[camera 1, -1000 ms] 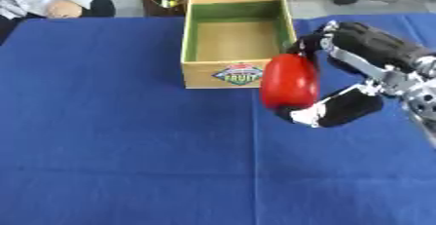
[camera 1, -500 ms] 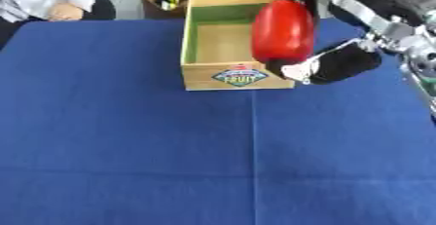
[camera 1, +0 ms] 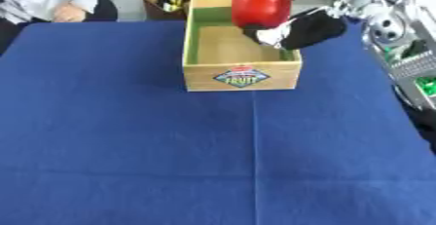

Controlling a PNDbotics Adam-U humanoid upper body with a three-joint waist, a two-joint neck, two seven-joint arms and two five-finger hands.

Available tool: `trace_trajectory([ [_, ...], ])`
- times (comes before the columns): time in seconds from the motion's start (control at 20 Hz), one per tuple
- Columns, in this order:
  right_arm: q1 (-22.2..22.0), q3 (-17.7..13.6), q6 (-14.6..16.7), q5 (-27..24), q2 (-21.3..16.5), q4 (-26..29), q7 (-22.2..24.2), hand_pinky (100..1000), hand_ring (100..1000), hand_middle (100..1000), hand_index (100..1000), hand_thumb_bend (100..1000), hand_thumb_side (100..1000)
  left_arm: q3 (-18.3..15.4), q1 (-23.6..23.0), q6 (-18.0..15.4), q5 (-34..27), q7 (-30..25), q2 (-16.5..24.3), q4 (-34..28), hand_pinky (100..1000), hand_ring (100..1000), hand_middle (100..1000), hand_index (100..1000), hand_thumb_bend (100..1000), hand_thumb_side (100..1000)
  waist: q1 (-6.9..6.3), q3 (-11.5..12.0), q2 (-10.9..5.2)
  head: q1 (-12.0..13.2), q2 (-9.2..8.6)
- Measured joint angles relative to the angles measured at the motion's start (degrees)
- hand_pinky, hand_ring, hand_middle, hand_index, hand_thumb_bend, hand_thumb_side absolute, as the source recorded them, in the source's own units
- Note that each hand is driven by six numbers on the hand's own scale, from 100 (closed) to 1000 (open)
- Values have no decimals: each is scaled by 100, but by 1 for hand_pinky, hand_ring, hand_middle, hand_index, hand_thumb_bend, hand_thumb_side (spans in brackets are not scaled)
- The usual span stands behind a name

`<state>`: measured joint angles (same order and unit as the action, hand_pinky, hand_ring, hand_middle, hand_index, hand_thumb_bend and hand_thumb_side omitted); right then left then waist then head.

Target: Pick up objects on the table and place them in the box.

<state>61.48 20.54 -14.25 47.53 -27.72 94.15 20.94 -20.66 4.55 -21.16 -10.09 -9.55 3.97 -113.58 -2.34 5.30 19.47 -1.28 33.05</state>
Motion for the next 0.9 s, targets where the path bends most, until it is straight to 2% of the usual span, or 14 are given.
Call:
trace_trajectory([
  [0.15,329,-114,-162,231,325,-398,-191,743,746,320,465,100,418,31,-4,10,-8,-37,-2,0,326,358,485,775,383,675,3,49,1,-39,-37],
  [0.4,595,-231,-337,645,869,-1090,-470,741,744,317,462,100,416,36,-5,15,-23,-82,-6,0,325,356,484,775,383,673,3,89,41,-85,-49],
  [0.9,1004,-498,-41,1588,1448,-2624,-942,715,729,324,467,100,452,66,-5,28,-25,-149,-50,0,324,355,484,774,385,670,30,155,111,-140,-94],
])
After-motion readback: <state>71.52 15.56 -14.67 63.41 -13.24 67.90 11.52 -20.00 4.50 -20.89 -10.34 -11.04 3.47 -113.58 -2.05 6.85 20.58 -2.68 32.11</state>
